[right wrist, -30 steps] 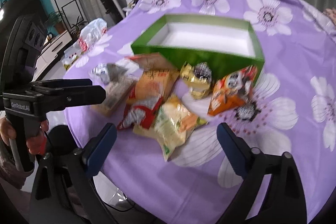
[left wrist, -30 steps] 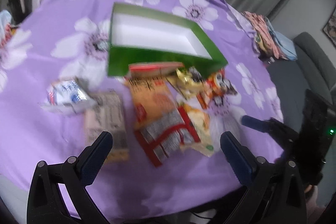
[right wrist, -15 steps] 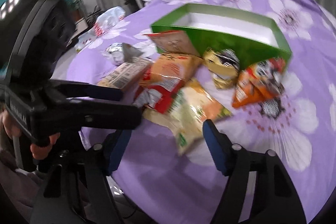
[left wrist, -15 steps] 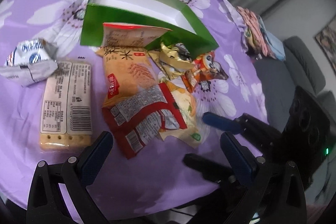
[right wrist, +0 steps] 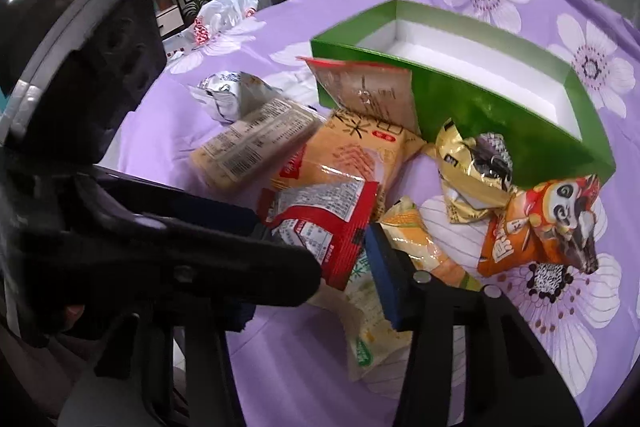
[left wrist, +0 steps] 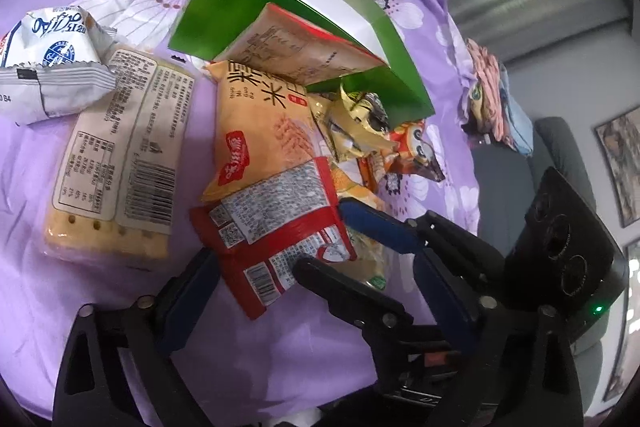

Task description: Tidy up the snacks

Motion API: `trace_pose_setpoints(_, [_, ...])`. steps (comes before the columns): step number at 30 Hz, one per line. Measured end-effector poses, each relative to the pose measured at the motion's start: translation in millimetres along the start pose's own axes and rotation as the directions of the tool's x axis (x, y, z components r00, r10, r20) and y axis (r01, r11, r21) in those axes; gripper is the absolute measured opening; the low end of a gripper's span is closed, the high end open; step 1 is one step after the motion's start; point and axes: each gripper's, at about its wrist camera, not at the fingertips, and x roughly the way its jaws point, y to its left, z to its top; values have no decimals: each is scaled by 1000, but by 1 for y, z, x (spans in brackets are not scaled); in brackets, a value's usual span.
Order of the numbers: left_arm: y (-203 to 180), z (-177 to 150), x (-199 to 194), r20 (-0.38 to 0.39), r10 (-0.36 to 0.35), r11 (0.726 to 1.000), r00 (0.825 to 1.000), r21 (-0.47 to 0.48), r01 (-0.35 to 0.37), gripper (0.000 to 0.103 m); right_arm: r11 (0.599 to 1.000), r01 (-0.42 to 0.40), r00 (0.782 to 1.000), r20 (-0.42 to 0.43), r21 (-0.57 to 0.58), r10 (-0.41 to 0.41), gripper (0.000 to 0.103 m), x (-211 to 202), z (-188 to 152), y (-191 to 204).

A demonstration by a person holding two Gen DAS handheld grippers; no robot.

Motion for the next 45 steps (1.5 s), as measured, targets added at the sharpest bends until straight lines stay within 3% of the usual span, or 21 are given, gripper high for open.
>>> trace_pose_setpoints(1, [1,1,0,3,6,1000,1000,-4,-6,86,1000,1,1000,-1,-4,-1,48,0,0,1])
trace_pose_setpoints(3, [5,3,-1,10,22,1000,1000,-16,-21,70,1000,-3,1000,-12,-12,3,47,2,1,1])
trace_pose_setpoints(5, [11,4,-1,14,33,999,999,-39,-33,60,999,-31,999,-17,-17,31,40,8,3,1])
trace_pose_setpoints(8, [12,4,-2,11,-3,998,1000,-55,4,50,998,-2,1000,-15,-58,1,38,10,3,8])
trace_pose_setpoints(14, [1,2,-6,20,-20,1000,1000,-3,20,45,1000,-2,1000,15,-27,2,31,-1,-2,9])
trace_pose_setpoints(18, [-17,3,-12,37,-19,998,999,62,17,45,1000,-20,998,53,-22,21,28,-15,-1,11])
trace_pose_setpoints(30, [-8,12,0,-7,-38,999,999,15,38,42,996,-77,996,39,36,75,24,-13,-3,2])
trace_pose_setpoints(31, [-5,13,0,-12,-46,999,999,-4,46,44,996,-76,996,42,43,74,25,-14,-3,2])
trace_pose_setpoints(32, [1,12,2,-27,-61,997,998,-44,60,51,996,-80,996,42,48,78,25,-15,-5,2])
trace_pose_setpoints(33, [6,10,3,-41,-66,996,997,-65,63,66,996,-73,997,31,48,72,26,-15,-5,2])
trace_pose_setpoints(36, [14,5,1,-46,-92,992,995,-96,87,67,999,-26,1000,4,32,26,26,-12,-12,-1])
trace_pose_setpoints(39, [13,4,0,-50,-89,992,995,-95,84,71,997,-33,999,-12,76,34,16,-12,-14,-15])
trace_pose_setpoints(45, [10,7,1,-49,-81,990,996,-123,74,74,993,-49,999,-18,111,51,19,-6,-15,-26])
